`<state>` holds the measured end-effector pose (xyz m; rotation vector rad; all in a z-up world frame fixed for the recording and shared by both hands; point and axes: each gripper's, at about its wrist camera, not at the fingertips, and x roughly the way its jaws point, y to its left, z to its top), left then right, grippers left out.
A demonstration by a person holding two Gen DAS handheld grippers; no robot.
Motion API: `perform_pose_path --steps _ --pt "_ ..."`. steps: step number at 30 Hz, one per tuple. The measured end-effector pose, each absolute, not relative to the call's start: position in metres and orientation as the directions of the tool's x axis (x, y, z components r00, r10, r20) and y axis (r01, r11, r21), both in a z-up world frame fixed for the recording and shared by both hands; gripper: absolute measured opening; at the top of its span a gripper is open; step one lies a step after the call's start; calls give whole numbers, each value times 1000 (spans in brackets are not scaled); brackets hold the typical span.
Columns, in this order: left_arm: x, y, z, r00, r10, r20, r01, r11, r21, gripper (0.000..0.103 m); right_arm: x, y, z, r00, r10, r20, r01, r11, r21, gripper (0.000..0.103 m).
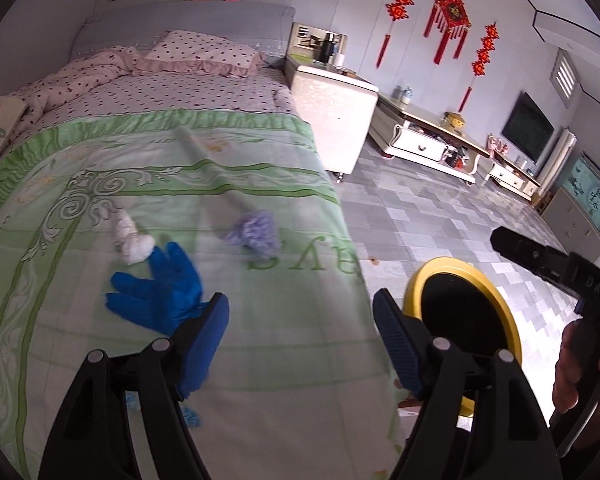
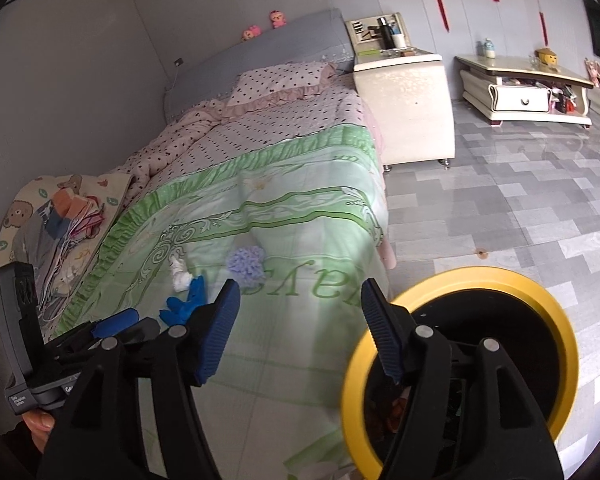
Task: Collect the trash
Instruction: 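Move both open tools back toward the blue glove on the bed, then grasp the blue-white tube with the left tool while the right tool grasps the lavender puff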
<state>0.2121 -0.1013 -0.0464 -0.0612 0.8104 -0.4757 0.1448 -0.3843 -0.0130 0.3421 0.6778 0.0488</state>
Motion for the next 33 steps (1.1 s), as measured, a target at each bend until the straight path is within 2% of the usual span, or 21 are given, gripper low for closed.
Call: perform_pose_path --steps 4,14,33 --pt "218 -72 -55 596 -404 -694 343 910 -235 72 163 -360 -15 772 173 -612 40 947 318 65" --pt "220 -20 -89 584 -337 -738 263 939 -220 72 210 -311 -36 742 215 -635 -12 952 307 66" --pt "225 4 -164 488 -288 -824 196 956 -219 72 279 -276 -116 666 183 -724 -11 972 236 73"
